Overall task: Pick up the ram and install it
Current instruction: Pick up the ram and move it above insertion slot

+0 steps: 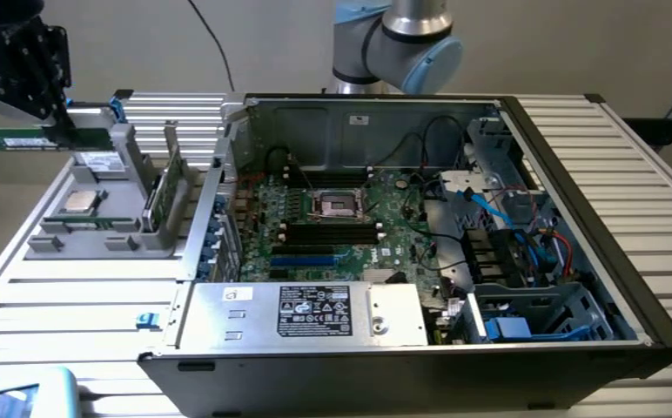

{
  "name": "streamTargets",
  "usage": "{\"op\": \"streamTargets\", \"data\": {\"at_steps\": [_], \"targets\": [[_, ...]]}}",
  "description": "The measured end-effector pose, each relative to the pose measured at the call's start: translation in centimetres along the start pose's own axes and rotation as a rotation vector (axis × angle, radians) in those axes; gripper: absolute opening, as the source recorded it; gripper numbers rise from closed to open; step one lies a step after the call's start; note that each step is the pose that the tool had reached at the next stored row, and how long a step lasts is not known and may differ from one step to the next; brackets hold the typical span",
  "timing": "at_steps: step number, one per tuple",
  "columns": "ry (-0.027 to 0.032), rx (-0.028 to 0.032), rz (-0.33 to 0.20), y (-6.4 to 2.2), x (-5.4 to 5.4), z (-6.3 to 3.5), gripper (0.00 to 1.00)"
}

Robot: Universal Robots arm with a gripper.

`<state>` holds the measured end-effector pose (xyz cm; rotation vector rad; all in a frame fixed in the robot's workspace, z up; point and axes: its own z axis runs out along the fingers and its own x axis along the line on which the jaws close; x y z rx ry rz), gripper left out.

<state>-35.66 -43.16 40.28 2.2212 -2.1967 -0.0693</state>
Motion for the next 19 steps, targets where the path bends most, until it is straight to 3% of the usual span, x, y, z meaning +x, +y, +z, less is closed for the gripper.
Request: {"op": "streamTargets", "data": {"at_steps": [5, 19], "targets": [[0.0001, -0.0025, 0.0, -2.24, 0.1, -1.04, 0.15], [0.0, -0.0028, 0.0, -8.59, 0.2, -1.55, 0.15]]}}
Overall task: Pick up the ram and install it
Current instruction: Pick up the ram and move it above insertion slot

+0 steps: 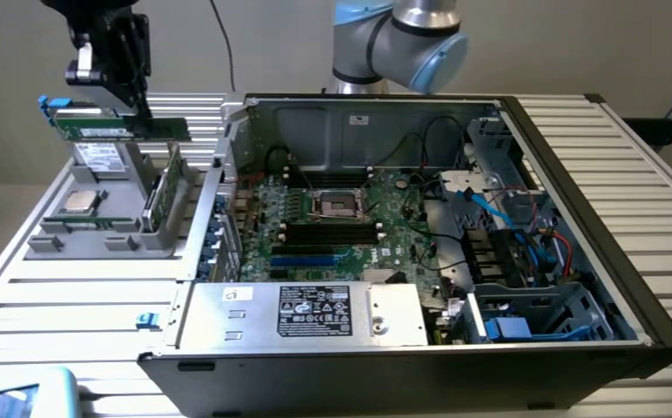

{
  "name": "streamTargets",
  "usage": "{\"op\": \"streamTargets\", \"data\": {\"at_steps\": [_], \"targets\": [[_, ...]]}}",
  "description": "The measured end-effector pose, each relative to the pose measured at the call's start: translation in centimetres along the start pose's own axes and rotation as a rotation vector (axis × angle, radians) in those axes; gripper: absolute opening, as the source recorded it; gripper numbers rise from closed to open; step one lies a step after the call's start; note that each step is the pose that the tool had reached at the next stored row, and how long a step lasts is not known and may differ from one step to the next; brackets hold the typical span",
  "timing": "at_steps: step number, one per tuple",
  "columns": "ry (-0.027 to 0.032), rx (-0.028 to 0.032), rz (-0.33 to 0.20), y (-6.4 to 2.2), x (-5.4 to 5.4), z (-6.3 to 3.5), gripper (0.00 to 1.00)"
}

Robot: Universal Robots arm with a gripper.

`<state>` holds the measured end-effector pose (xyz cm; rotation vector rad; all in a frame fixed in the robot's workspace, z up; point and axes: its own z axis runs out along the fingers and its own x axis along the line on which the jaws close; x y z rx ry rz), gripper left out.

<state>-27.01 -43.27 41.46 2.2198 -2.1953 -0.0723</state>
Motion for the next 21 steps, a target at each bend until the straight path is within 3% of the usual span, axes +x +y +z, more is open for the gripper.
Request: {"op": "streamTargets", "data": {"at_steps": [21], "targets": [[-0.0002, 0.0, -0.001, -9.53, 0.1, -0.35, 0.15]]}}
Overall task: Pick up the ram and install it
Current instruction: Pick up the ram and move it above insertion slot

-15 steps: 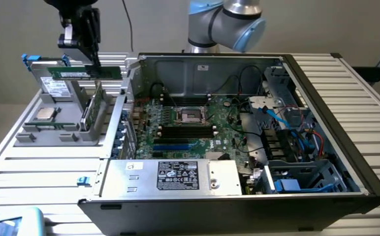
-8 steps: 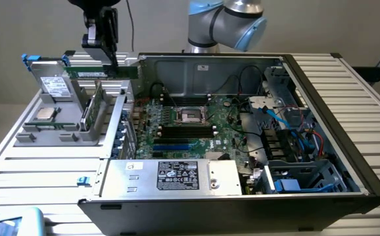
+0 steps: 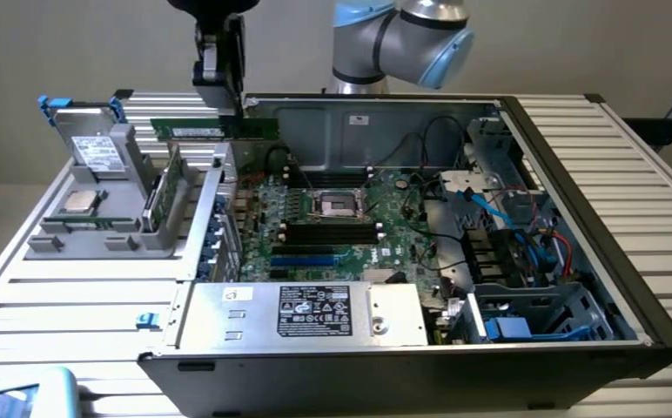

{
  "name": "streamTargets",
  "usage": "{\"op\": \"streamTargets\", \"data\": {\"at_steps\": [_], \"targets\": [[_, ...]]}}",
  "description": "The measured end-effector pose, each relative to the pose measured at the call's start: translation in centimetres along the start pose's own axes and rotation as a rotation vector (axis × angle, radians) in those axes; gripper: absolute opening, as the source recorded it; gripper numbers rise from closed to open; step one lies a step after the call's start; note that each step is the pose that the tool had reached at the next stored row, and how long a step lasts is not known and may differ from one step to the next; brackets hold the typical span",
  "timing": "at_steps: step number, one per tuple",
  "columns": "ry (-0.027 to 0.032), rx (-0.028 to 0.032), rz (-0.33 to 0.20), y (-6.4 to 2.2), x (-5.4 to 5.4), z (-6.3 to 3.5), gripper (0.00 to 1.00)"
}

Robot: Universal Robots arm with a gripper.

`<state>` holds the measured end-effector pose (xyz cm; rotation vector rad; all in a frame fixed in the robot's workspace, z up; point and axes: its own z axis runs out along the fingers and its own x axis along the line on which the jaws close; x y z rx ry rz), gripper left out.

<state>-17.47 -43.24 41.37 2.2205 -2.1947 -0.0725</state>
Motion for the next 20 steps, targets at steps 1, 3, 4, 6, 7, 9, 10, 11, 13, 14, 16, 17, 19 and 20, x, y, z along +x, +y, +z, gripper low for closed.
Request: {"op": "streamTargets", "data": {"at_steps": [1, 3, 4, 6, 7, 9, 10, 11, 13, 14, 16, 17, 19, 20], "targets": [[-0.0001, 0.0003, 0.0, -0.38, 0.0, 0.01, 0.15], [0.0, 0.0023, 0.0, -0.98, -0.2, 0.07, 0.15], [0.0, 0.0038, 0.0, -1.24, -0.4, 0.1, 0.15], [0.0001, 0.0075, 0.0, -1.73, -0.6, 0.14, 0.15], [0.0002, 0.0095, 0.0, -1.97, -0.7, 0.16, 0.15], [0.0003, 0.0125, 0.0, -2.57, -0.9, 0.22, 0.15], [0.0003, 0.0137, 0.0, -2.9, -0.9, 0.27, 0.15], [0.0003, 0.0149, 0.0, -3.22, -1.0, 0.31, 0.15], [0.0002, 0.0171, 0.0, -3.89, -1.1, 0.4, 0.15], [0.0003, 0.0177, 0.0, -4.23, -1.1, 0.45, 0.15], [0.0003, 0.0184, 0.0, -4.99, -1.2, 0.59, 0.15], [0.0002, 0.0186, 0.0, -5.36, -1.3, 0.66, 0.15], [0.0003, 0.0191, 0.0, -6.05, -1.5, 0.79, 0.15], [0.0004, 0.0191, 0.0, -6.41, -1.6, 0.85, 0.15]]}}
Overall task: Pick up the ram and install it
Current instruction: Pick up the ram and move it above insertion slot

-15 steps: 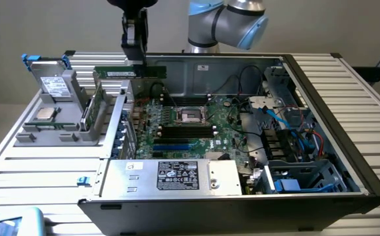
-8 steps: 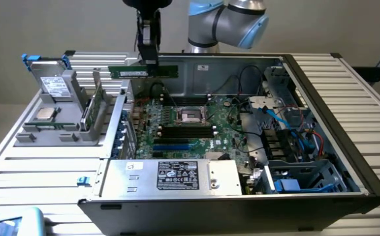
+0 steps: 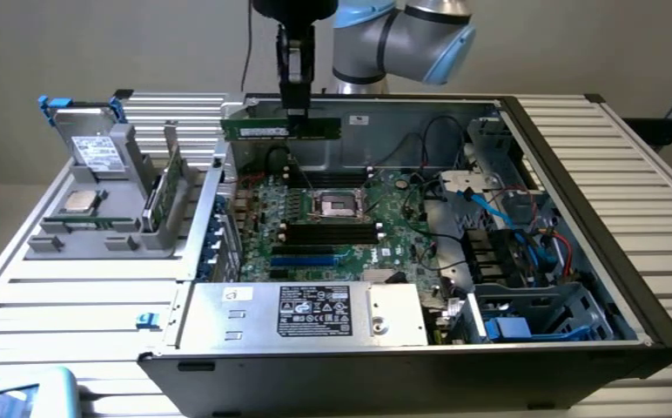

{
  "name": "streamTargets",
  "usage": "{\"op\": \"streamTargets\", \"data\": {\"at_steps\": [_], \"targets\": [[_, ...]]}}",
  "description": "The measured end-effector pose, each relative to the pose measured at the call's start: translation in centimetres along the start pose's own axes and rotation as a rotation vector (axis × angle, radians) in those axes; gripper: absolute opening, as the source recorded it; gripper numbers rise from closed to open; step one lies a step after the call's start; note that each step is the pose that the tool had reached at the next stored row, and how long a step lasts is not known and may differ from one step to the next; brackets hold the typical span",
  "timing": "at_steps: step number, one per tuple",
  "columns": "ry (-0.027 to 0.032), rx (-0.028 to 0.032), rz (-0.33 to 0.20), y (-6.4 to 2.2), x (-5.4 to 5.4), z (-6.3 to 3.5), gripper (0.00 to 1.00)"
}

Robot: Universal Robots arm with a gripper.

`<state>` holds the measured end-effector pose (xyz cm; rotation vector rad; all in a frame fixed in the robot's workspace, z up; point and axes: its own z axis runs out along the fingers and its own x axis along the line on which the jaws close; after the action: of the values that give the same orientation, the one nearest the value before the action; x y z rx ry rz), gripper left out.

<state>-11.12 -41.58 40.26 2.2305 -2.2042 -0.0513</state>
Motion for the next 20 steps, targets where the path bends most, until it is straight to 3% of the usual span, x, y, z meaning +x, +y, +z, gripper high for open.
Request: {"op": "streamTargets", "data": {"at_steps": [12, 20], "targets": [[0.0062, 0.0027, 0.0, -3.59, -2.1, 0.79, 0.15], [0.006, 0.0038, 0.0, -6.17, -2.6, 1.03, 0.15]]}}
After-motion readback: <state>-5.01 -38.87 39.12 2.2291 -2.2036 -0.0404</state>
